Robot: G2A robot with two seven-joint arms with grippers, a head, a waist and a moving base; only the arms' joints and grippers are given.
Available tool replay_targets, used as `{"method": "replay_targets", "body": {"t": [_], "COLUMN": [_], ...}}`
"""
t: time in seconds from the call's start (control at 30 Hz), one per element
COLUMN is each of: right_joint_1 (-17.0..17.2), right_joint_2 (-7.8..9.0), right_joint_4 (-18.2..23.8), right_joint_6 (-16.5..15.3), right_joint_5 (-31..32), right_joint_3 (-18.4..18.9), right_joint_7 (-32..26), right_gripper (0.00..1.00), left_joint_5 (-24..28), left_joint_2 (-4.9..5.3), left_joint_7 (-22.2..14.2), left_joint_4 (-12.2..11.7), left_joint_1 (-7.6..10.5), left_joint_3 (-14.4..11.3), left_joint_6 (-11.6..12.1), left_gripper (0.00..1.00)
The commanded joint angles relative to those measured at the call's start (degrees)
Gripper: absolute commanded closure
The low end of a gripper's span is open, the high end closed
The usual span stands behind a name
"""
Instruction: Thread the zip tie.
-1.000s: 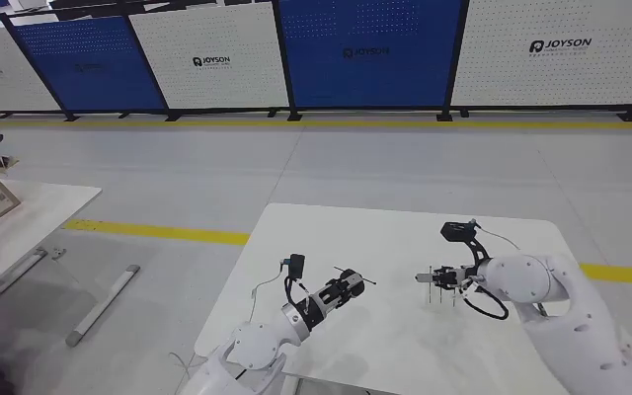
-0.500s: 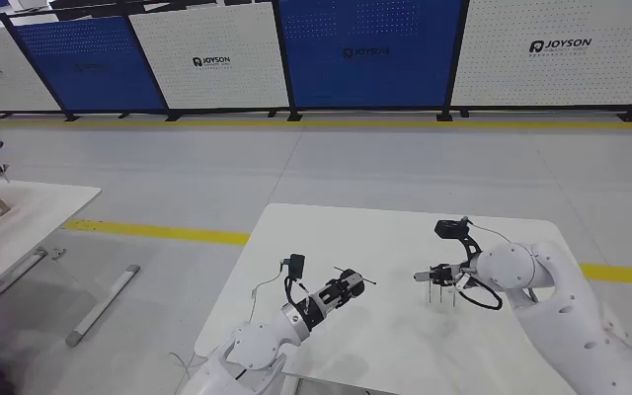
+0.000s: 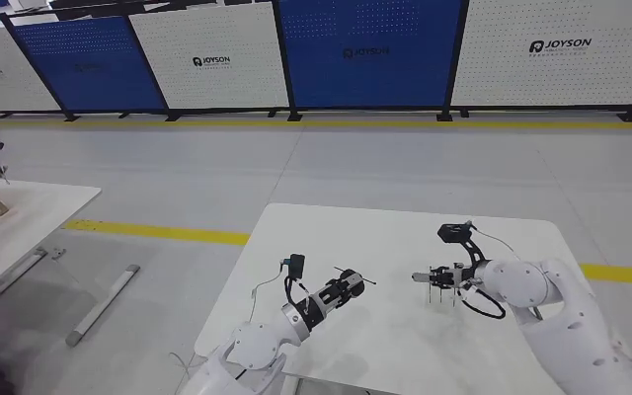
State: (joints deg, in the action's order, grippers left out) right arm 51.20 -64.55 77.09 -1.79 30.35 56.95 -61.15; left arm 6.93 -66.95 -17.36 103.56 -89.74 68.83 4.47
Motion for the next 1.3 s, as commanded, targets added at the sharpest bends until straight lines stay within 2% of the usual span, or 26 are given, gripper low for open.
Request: {"method": "replay_targets", "body": {"t": [0.0,0.07,0.43,0.5,0.6,0.67,0.83,0.87,0.9,1.27], "right_joint_1": [1.08,1.67,1.58,2.43,3.63,4.55,4.22,3.92,3.89,4.32], "right_joint_2": [0.14,0.16,0.14,0.11,0.30,0.46,0.22,0.10,-0.03,-0.04], "right_joint_4": [0.57,0.23,-0.07,-0.15,-0.77,-1.01,-2.95,-3.17,-3.10,-3.23], "right_joint_6": [-0.96,-2.49,-2.61,-3.04,-6.01,-6.71,-4.96,-5.15,-6.76,-6.74], "right_joint_5": [-0.49,-1.27,-1.42,-1.25,-1.90,-1.58,1.97,3.16,2.89,2.58], "right_joint_3": [0.30,0.08,0.00,0.16,1.34,1.95,1.23,0.61,0.00,0.13], "right_joint_7": [0.54,0.05,-0.18,2.77,6.90,8.90,12.68,13.22,13.08,13.90], "right_gripper": [0.00,0.00,0.00,0.00,0.00,0.00,0.00,0.00,0.00,0.00], "left_joint_5": [0.00,0.00,0.00,0.00,0.00,0.00,0.00,0.00,0.00,0.00], "left_joint_2": [0.00,0.00,0.00,0.00,0.00,0.00,0.00,0.00,0.00,0.00], "left_joint_7": [0.00,0.00,0.00,0.00,0.00,0.00,0.00,0.00,0.00,0.00], "left_joint_4": [0.00,0.00,0.00,0.00,0.00,0.00,0.00,0.00,0.00,0.00], "left_joint_1": [0.00,0.00,0.00,0.00,0.00,0.00,0.00,0.00,0.00,0.00], "left_joint_3": [0.00,0.00,0.00,0.00,0.00,0.00,0.00,0.00,0.00,0.00], "left_joint_6": [0.00,0.00,0.00,0.00,0.00,0.00,0.00,0.00,0.00,0.00], "left_gripper": [1.00,1.00,1.00,1.00,1.00,1.00,1.00,1.00,1.00,1.00]}}
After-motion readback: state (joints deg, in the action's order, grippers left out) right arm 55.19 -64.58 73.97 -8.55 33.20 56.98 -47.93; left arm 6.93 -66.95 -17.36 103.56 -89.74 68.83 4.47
